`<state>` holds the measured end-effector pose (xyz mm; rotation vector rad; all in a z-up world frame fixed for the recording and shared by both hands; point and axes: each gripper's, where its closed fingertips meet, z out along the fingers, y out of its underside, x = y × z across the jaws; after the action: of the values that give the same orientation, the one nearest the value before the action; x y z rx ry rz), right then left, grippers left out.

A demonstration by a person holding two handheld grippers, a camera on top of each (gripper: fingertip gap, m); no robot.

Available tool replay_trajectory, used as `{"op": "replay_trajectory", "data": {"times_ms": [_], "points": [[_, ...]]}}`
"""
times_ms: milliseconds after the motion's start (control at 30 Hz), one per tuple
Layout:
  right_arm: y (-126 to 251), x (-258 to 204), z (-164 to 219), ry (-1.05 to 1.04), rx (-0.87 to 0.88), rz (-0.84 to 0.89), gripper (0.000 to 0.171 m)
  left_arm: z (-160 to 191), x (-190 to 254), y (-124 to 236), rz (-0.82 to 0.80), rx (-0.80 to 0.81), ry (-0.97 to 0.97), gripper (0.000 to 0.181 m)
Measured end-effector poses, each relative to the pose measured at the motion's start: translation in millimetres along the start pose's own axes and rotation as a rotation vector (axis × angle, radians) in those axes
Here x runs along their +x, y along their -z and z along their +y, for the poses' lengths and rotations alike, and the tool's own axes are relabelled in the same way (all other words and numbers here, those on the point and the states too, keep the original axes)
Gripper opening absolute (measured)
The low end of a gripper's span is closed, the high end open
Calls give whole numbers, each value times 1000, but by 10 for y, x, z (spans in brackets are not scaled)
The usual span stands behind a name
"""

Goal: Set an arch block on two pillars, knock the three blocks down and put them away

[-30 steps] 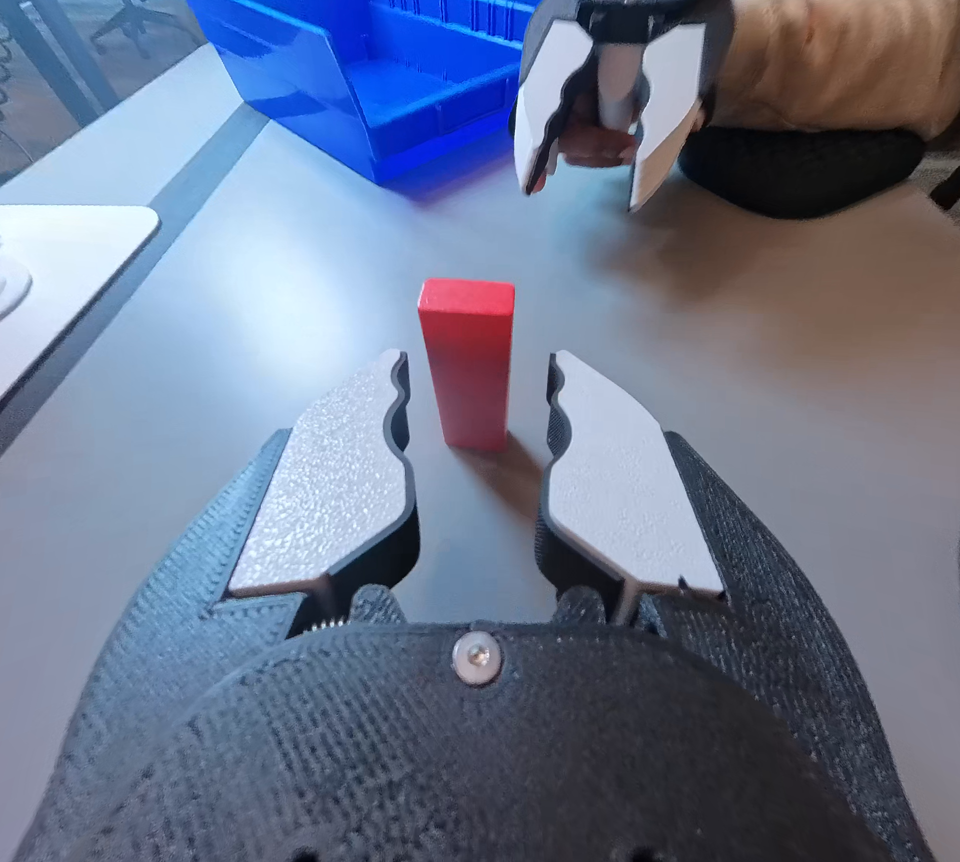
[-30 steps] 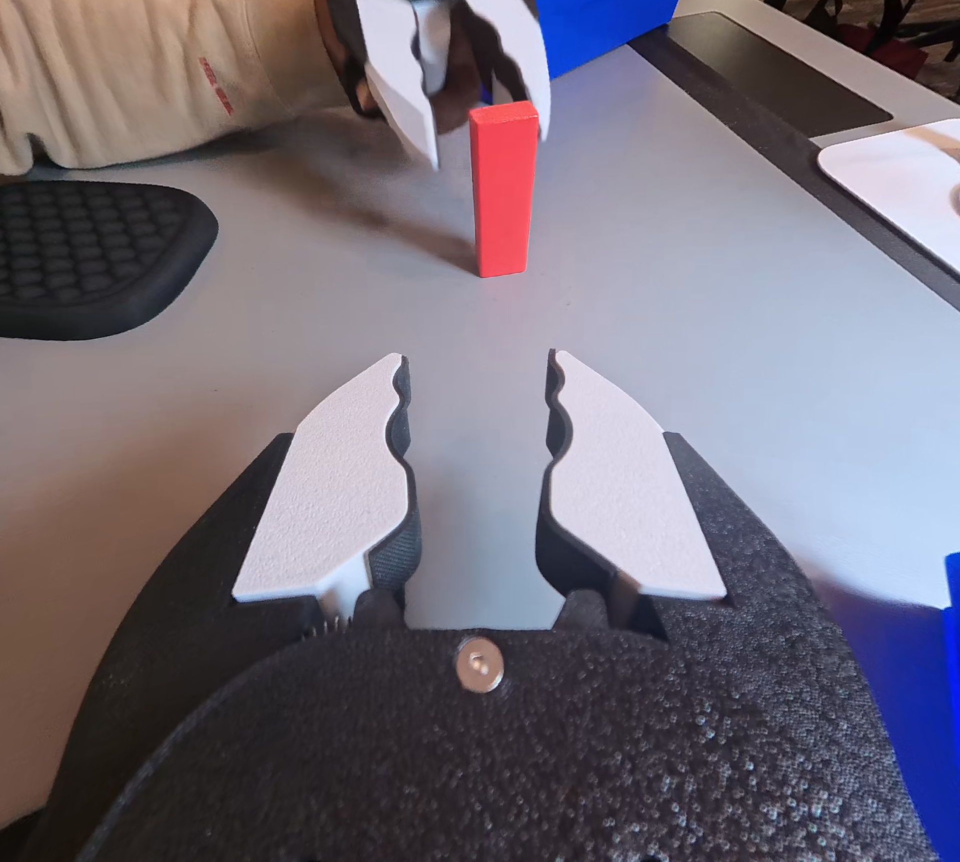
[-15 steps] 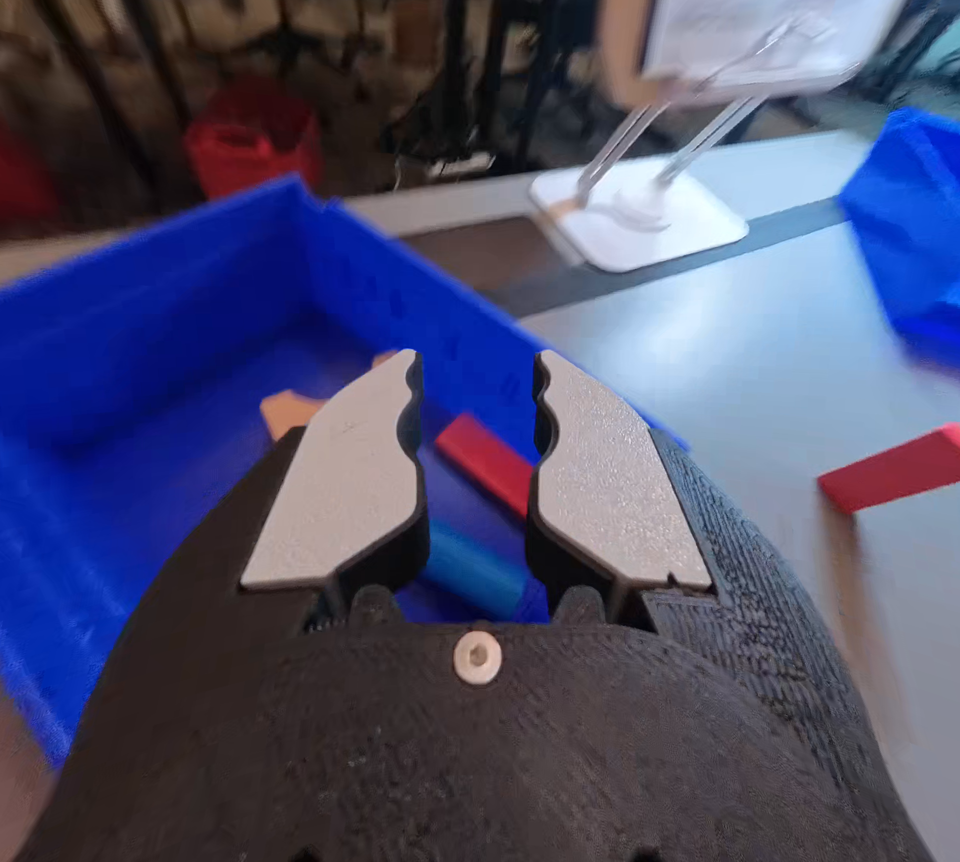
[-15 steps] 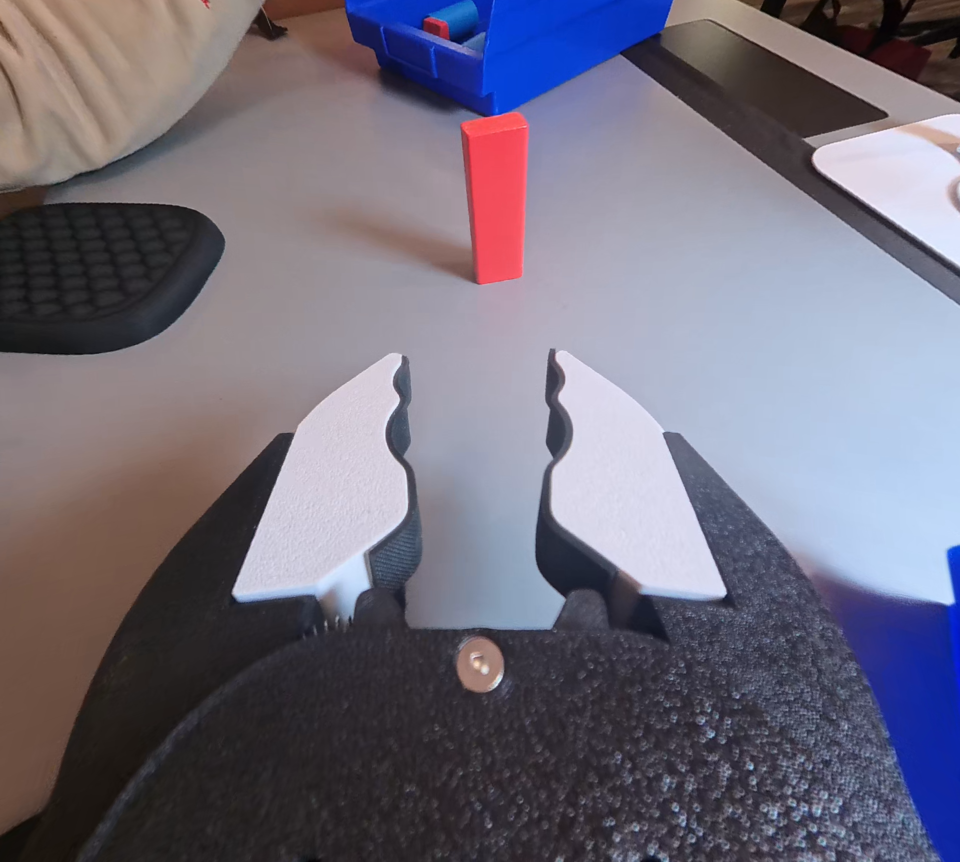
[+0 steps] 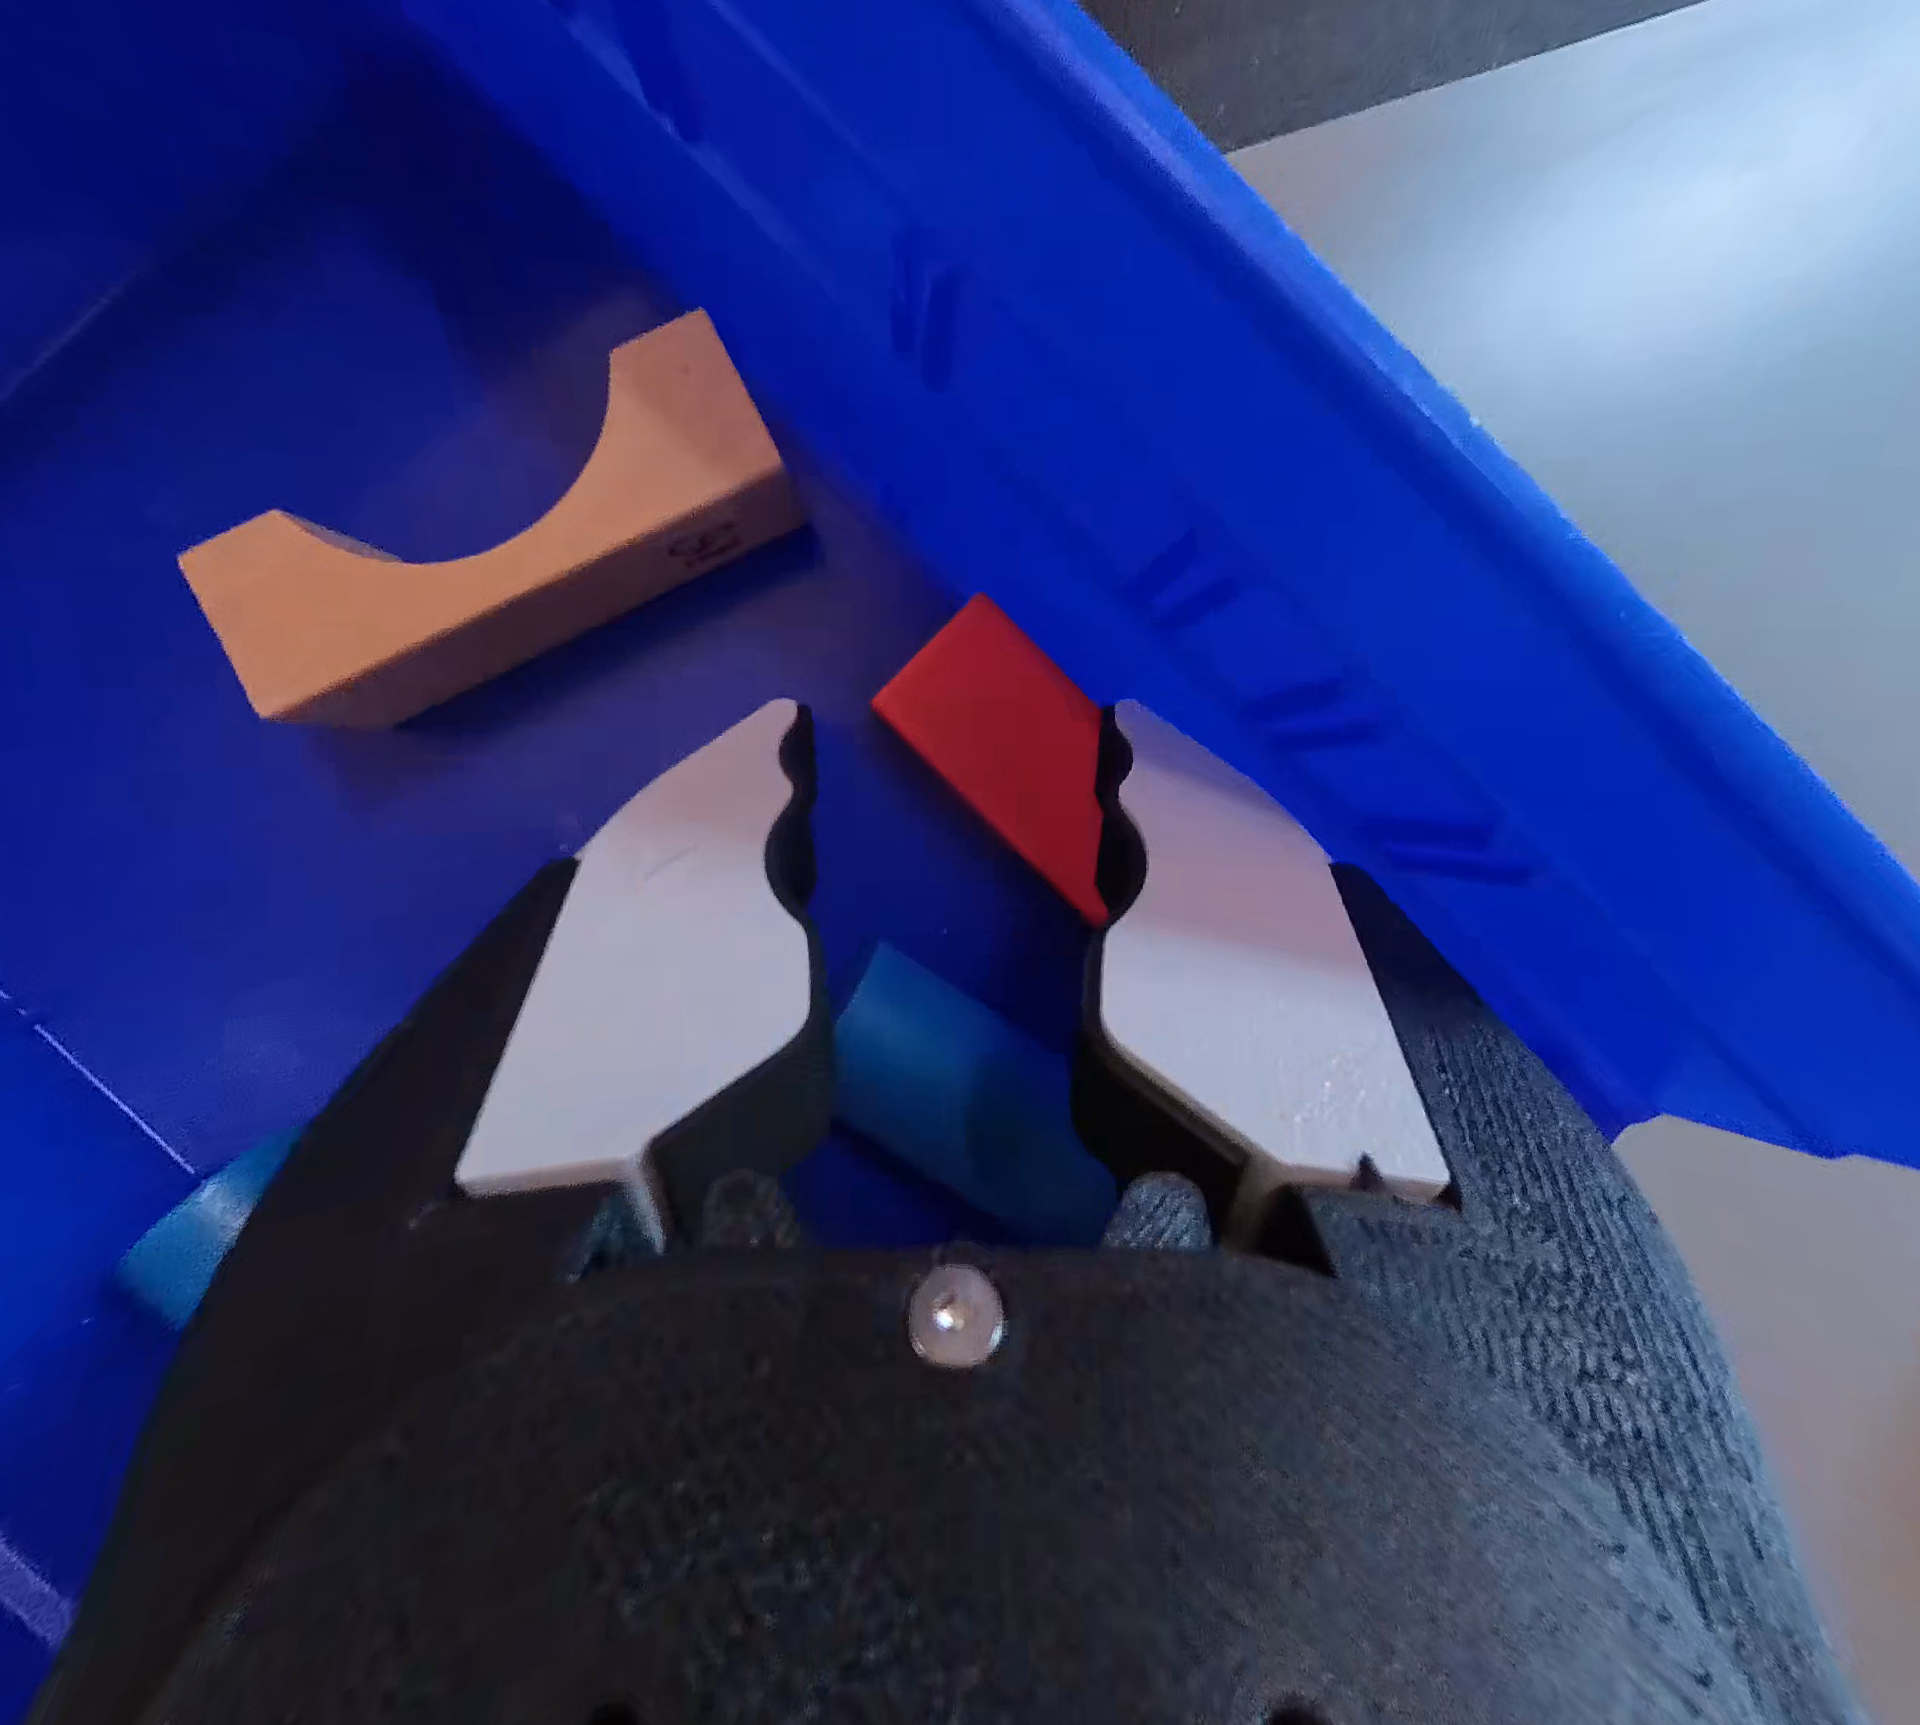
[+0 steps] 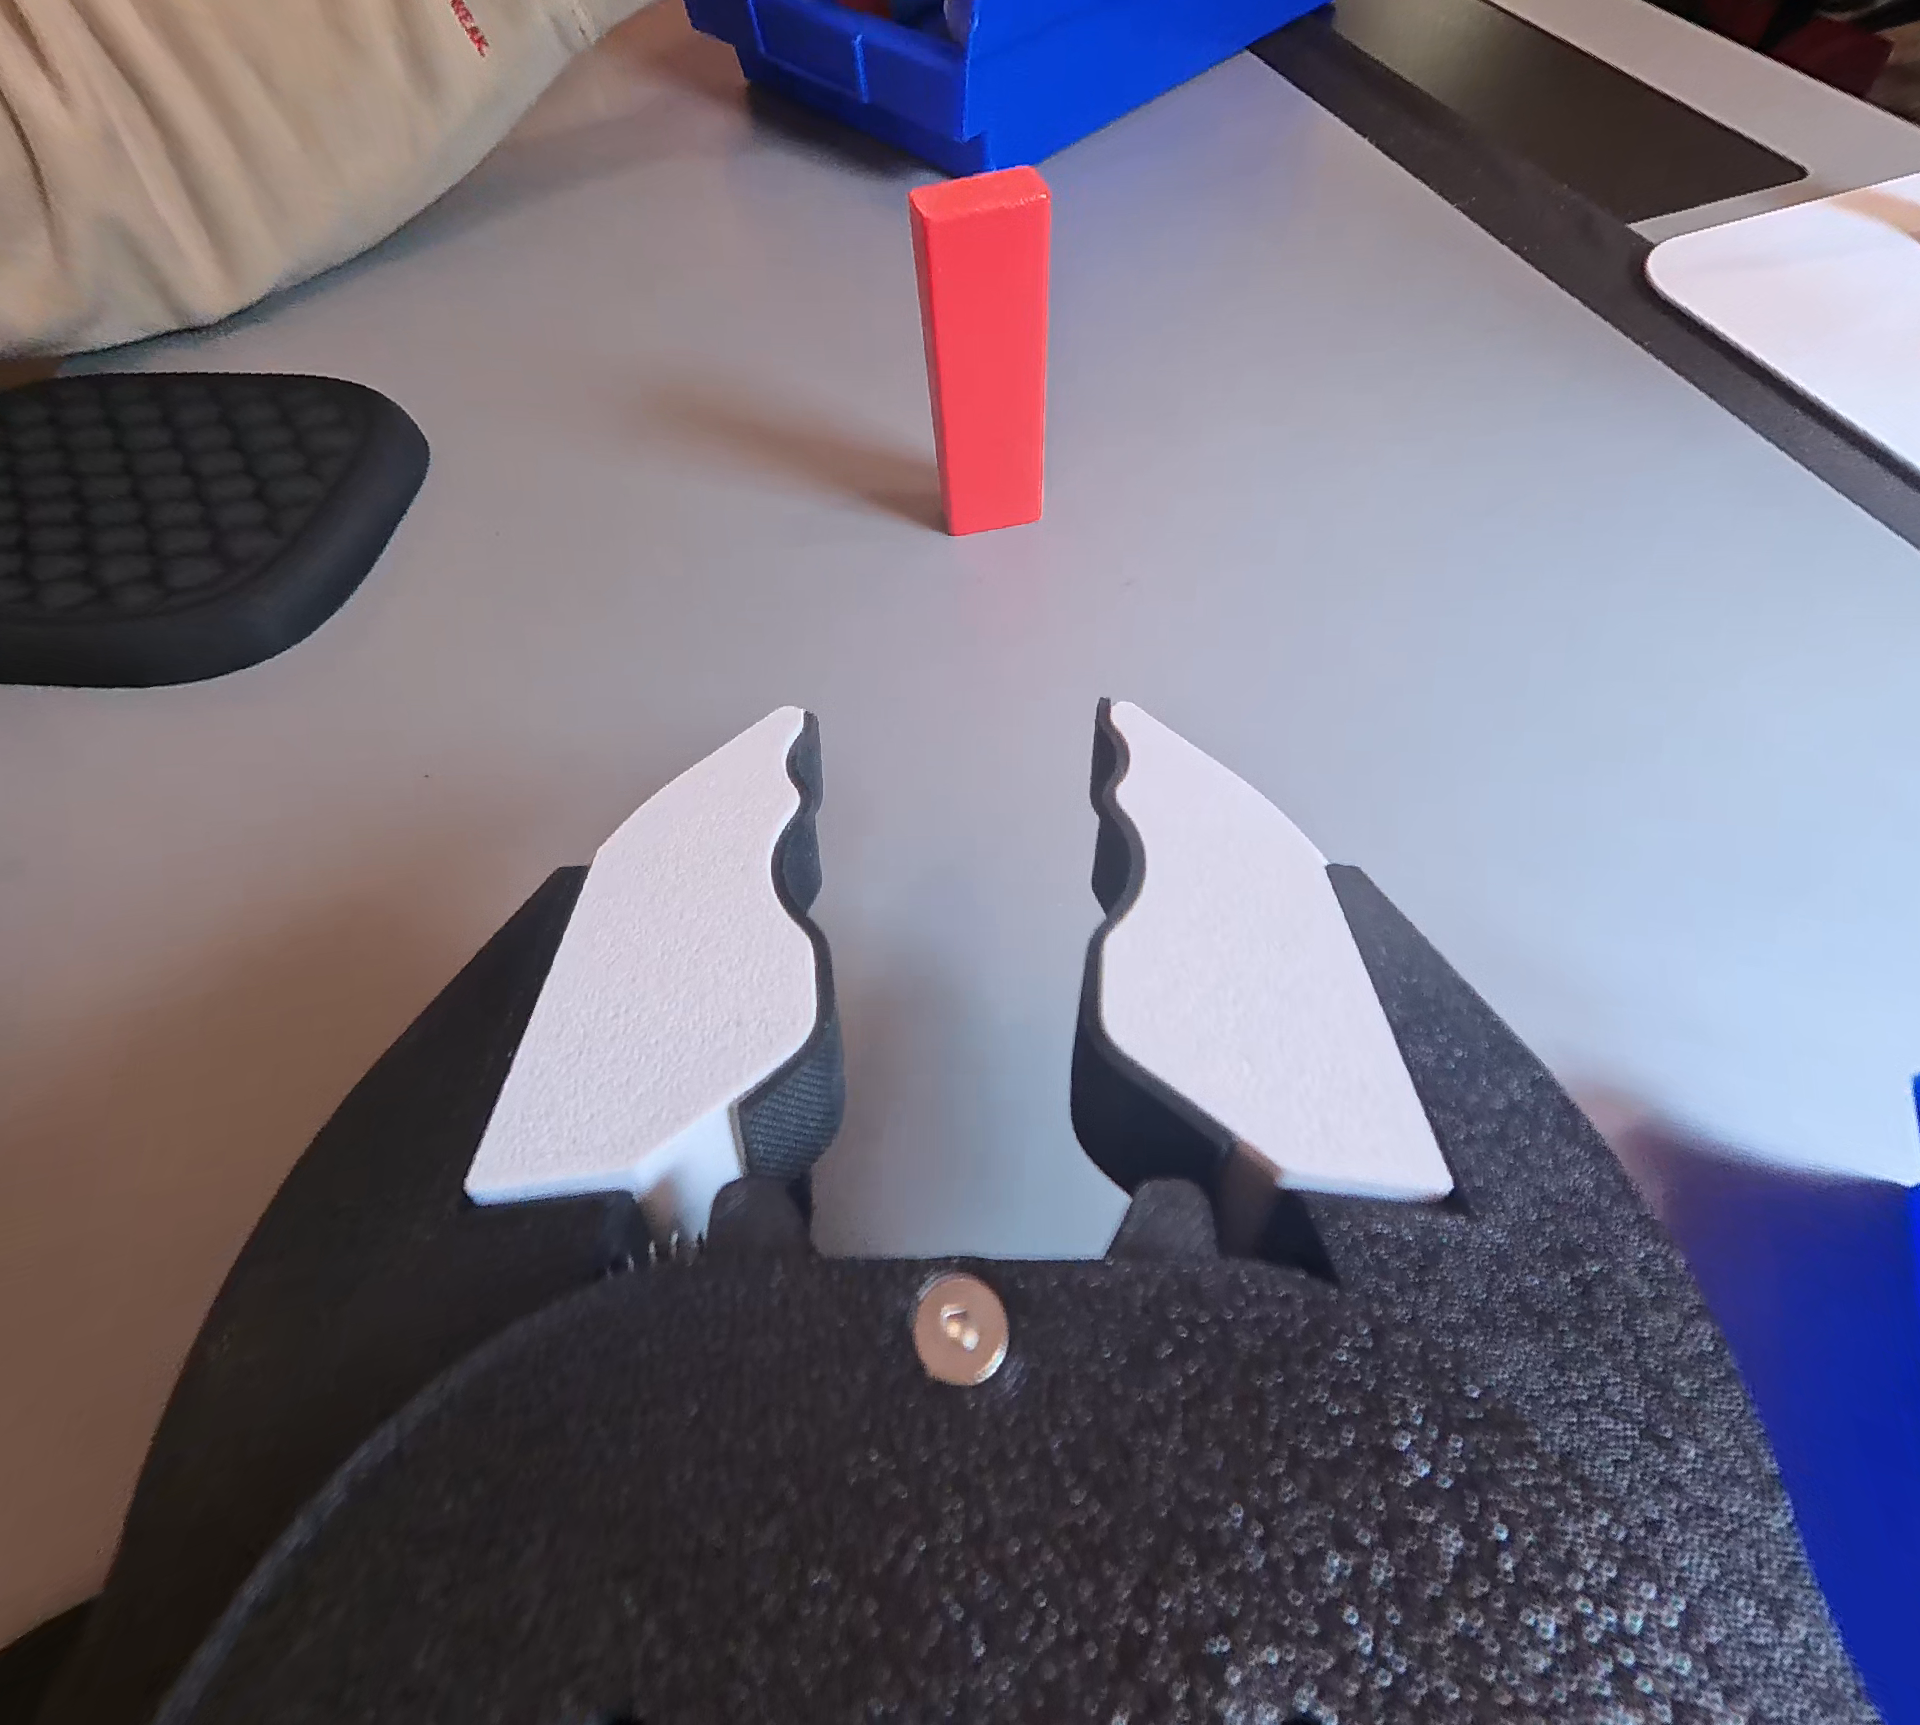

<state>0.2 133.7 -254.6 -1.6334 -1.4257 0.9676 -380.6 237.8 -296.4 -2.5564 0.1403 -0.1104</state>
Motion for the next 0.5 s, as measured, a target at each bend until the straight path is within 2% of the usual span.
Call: {"op": "replay_trajectory", "data": {"times_ms": [67,167,200,267,300,367,500], "points": [[-5,-1,8,1,-7,2,50,3,6,-4,13,-13,8,53],[-4,-5,-2,5,-8,7,50,26,-63,3,1,-34,22,63],[0,-6,-7,6,-7,8,50,36,-112,26,-24,-45,12,62],[6,-3,-16,6,-4,9,50,41,-324,110,-169,-49,-42,47],[8,-1,-16,4,-4,8,50,47,-330,134,-172,-49,-51,49],[6,2,-8,-2,-6,5,50,5,-124,152,-32,-9,-4,52],[2,2,9,1,-19,8,50,61,-70,106,-14,-46,4,58]]}}
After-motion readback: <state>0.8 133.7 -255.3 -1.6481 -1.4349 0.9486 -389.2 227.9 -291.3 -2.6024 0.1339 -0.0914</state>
